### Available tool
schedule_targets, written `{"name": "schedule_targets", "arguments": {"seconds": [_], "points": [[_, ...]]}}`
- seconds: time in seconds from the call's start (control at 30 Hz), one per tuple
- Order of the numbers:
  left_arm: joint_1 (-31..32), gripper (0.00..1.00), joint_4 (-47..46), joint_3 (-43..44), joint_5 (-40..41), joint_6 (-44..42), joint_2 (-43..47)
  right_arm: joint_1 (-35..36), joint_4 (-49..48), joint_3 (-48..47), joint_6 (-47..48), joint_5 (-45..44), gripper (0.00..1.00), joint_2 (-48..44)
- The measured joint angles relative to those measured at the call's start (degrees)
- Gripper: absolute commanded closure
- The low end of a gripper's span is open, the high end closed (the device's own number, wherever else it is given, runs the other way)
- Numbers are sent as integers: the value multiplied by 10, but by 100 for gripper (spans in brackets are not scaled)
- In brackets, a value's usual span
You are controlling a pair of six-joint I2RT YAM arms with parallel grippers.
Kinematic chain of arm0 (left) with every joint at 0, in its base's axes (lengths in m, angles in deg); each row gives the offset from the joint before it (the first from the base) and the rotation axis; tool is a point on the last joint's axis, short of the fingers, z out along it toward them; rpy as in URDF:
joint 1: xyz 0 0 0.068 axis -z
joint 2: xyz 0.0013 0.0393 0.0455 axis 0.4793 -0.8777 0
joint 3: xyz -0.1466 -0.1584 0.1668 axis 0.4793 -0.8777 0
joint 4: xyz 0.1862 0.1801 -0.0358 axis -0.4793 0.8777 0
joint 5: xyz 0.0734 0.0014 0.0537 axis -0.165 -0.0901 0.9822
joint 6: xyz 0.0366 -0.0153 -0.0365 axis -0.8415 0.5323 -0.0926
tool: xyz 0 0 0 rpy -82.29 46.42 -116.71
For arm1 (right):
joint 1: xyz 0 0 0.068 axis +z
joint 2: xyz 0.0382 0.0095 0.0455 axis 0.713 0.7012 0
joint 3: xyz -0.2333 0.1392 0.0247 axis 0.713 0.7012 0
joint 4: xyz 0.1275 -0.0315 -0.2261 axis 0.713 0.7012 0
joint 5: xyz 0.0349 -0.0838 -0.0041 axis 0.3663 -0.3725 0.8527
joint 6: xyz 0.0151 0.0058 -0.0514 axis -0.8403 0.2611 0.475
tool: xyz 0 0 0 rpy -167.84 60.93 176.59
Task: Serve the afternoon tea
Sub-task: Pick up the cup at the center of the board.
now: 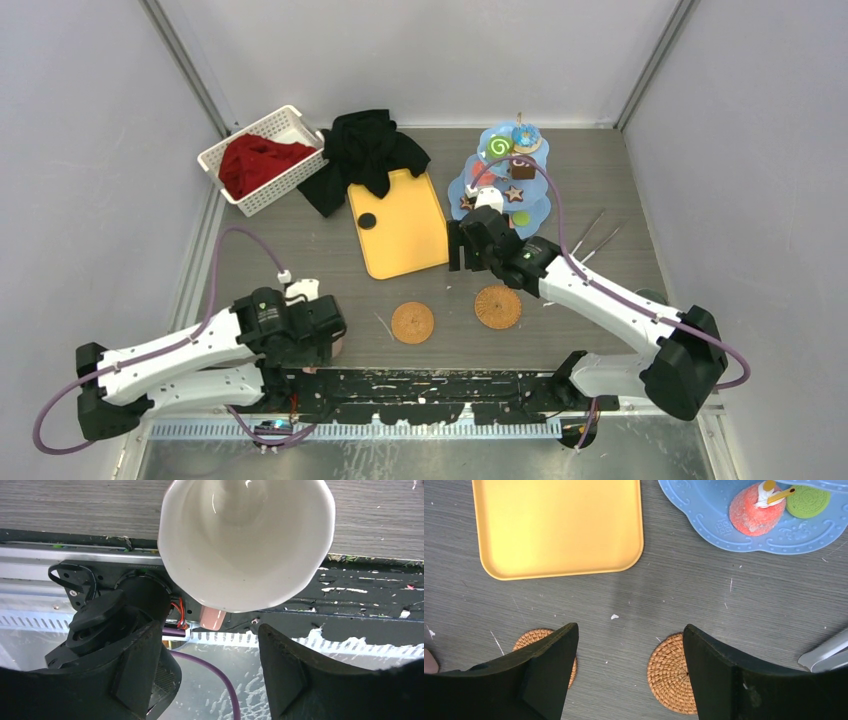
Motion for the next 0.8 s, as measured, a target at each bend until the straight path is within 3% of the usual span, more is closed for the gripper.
{"name": "schedule_targets", "arguments": {"seconds": [0.6,0.7,0.8], "points": [[0,55,-76,-70,-28,-3,4,-1,1,-1,0,2,19,14],[0,72,-90,-74,-25,-5,-12,-1,2,-1,0,2,19,18],[0,98,-98,-75,-18,-9,-16,-2,0,-1,0,3,19,18]]}}
